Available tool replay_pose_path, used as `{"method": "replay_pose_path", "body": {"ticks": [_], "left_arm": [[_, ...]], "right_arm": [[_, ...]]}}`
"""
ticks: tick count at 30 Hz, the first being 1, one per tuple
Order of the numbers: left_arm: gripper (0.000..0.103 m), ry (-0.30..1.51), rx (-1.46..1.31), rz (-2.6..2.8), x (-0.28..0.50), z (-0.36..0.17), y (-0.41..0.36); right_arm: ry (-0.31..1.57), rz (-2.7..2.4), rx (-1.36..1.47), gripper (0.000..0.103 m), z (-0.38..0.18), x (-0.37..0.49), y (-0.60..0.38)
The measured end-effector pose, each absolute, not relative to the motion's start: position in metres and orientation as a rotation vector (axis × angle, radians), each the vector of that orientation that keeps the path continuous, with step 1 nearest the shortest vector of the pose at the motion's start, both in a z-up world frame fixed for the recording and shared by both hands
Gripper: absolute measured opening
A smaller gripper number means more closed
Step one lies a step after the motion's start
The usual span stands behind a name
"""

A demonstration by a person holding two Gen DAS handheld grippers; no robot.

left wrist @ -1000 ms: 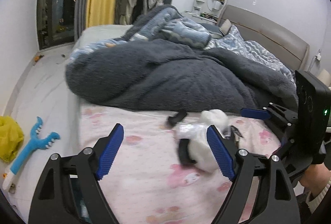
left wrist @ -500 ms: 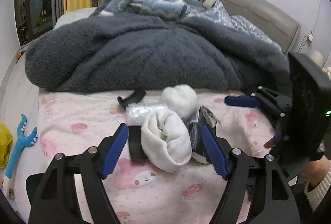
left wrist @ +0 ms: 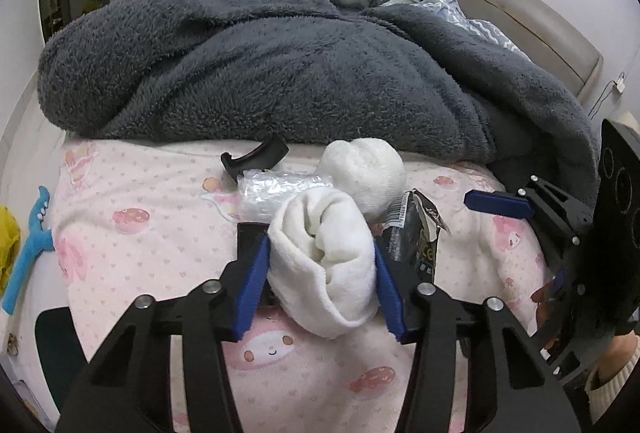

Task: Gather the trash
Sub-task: 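Grasp the white rolled sock with the left tool while the right tool grasps the black Face packet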

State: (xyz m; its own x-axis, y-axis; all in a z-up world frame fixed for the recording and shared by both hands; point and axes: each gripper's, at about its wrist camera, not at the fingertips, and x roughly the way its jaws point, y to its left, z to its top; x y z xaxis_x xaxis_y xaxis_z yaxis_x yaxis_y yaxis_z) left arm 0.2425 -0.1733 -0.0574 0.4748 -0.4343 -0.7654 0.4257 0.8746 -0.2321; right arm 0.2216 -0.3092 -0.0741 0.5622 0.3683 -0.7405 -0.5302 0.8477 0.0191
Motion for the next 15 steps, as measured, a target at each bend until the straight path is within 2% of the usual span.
{"method": "replay_pose_path", "body": {"ticks": [5,15], "left_arm": [[0.04,0.943,-0.038,-0.535,0.243,-0.057,-0.172],[0.034,0.899,-0.064,-0.564,0.236,-0.046,-0.161]], "right_arm": [[0.83,0.553,-0.23,0.099,-0.079,0.224,-0.303],[0.87,0.522,-0.246,0.099,-0.095,0.235,-0.295]]}}
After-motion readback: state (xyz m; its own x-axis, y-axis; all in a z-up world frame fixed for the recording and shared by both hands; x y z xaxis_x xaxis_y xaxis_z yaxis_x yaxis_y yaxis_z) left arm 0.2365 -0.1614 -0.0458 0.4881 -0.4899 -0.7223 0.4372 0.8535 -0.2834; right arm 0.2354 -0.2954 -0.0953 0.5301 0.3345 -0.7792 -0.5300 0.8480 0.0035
